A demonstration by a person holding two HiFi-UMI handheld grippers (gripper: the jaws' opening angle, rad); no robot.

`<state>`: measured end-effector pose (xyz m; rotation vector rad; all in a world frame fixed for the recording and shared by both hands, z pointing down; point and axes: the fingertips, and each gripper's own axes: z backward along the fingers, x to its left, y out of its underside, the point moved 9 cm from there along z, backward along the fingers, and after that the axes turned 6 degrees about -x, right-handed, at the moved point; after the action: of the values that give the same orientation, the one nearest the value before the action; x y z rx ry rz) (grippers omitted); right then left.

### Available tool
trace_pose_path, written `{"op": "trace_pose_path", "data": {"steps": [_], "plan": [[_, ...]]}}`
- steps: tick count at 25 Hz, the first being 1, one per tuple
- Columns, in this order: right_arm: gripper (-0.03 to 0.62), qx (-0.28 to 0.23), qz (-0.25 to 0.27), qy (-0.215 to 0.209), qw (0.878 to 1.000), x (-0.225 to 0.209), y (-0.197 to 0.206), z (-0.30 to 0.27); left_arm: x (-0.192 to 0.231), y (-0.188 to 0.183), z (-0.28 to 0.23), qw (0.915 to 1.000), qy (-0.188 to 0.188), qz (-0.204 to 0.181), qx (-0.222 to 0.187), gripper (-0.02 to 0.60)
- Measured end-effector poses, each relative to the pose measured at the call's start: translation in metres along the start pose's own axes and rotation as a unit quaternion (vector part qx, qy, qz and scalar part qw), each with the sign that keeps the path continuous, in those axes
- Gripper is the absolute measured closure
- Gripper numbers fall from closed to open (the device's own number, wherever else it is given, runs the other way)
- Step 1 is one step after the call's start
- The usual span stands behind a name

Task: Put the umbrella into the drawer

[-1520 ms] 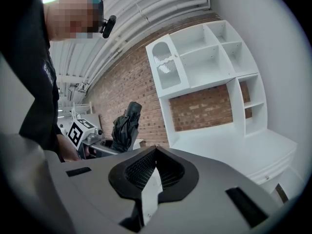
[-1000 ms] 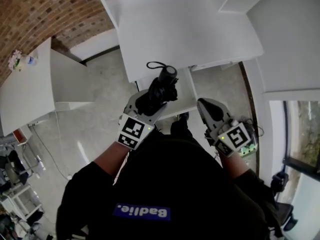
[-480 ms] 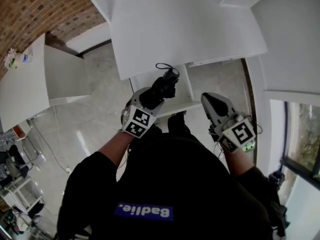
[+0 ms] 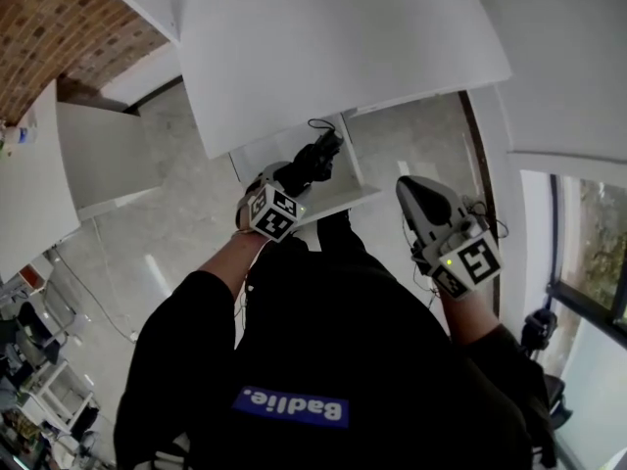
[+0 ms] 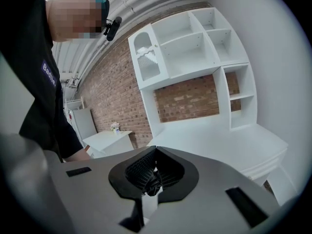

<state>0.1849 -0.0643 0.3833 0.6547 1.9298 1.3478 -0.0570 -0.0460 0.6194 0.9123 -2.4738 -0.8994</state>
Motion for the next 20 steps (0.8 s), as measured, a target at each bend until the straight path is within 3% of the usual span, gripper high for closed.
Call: {"op": "trace_pose_path", "data": {"steps": [12, 20], "plan": [[0.565, 0.018, -0.004, 0.043, 0.999, -0.024, 0.011, 0.025, 0.009, 0.038, -0.086, 0.9944, 0.021, 0.027, 0.099, 0.313], [0.565, 0.024, -0.01, 0.059, 0.998, -0.034, 0.019, 0.036, 0.016, 0.058, -0.125, 0.9856, 0.015, 0.088, 0.144, 0.313]]}}
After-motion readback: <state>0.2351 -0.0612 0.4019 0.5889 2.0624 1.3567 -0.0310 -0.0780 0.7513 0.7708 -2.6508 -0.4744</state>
